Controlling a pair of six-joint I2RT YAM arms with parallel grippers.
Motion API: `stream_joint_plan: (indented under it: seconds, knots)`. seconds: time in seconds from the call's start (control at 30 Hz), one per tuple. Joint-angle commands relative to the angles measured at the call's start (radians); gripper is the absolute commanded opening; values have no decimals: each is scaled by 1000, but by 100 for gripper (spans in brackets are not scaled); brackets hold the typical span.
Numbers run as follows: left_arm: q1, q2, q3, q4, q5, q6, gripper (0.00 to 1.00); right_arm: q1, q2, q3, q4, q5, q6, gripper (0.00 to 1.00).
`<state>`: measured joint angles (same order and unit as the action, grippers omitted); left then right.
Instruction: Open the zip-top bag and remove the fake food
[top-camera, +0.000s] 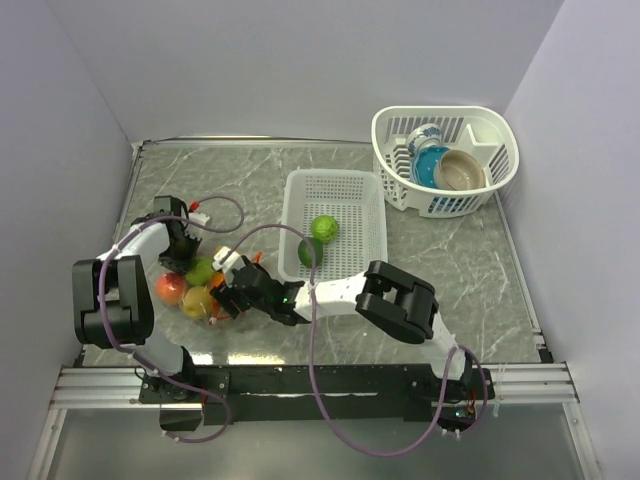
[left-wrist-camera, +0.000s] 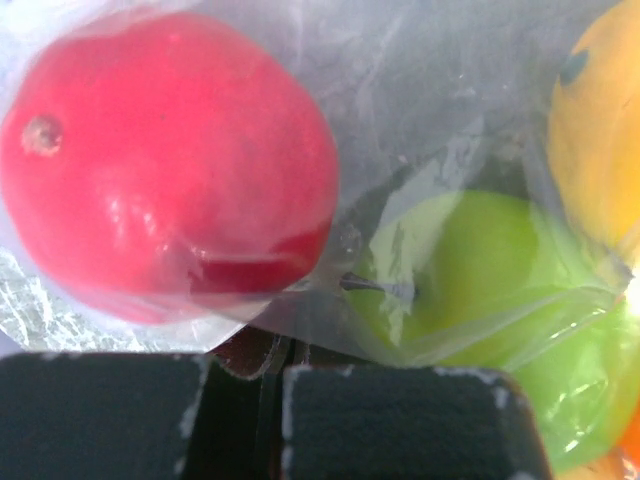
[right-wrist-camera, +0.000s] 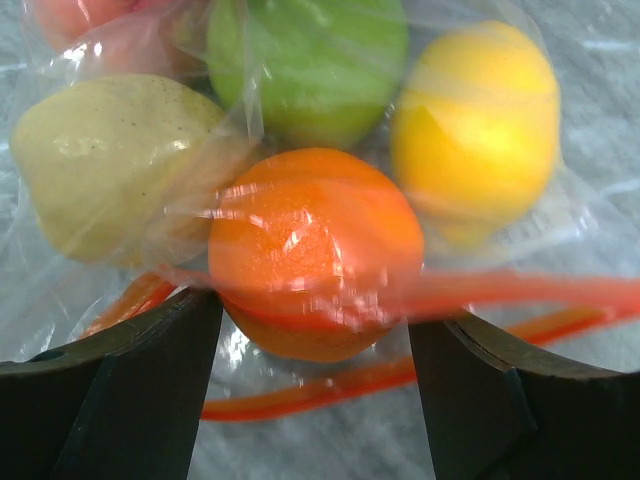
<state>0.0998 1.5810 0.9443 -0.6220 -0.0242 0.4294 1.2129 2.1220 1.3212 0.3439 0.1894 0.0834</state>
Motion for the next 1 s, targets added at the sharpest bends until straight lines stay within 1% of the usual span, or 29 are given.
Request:
stream_joint_plan:
  seconds: [0.0, 0.2, 0.33, 0.4, 0.5, 0.53, 0.57, 0.63, 0.7, 0.73, 0.77, 0.8, 0.87, 0.97]
  knots:
    - [-6, 14, -32, 28, -16, 3, 1, -4, -109, -132, 24, 5, 56, 34]
    - [-5, 42, -6, 42, -66, -17, 1, 5, -282, -296, 60, 28, 98, 33]
    - [-6, 50, 25, 42, -86, -29, 1, 10, -388, -365, 56, 59, 107, 33]
    - [-5, 56, 30, 41, -88, -31, 1, 10, -460, -393, 47, 87, 99, 33]
    - [-5, 56, 40, 27, -85, -46, 1, -7, -542, -416, 37, 183, 73, 33]
    - [-5, 53, 60, -5, -80, -52, 1, -18, -554, -419, 32, 212, 72, 33]
    - [-3, 47, 74, -24, -57, -57, 1, -60, -575, -431, 30, 220, 90, 33]
    - [-6, 34, 134, -70, -31, -80, 1, -107, -602, -453, 27, 203, 119, 31]
    - [-8, 17, 189, -165, 15, -102, 1, -147, -648, -494, 50, 234, 142, 28]
    - [-11, 13, 248, -197, 24, -112, 1, -154, -660, -502, 50, 270, 144, 27]
    - [-12, -1, 279, -258, 47, -116, 1, -162, -666, -501, 44, 348, 157, 27]
    - [-12, -10, 309, -283, 93, -126, 1, -182, -662, -496, 17, 396, 167, 25]
    - [-17, -29, 395, -330, 134, -135, 1, -206, -633, -470, -22, 488, 203, 25]
    - [-23, -41, 487, -415, 216, -150, 1, -239, -581, -429, -109, 533, 255, 26]
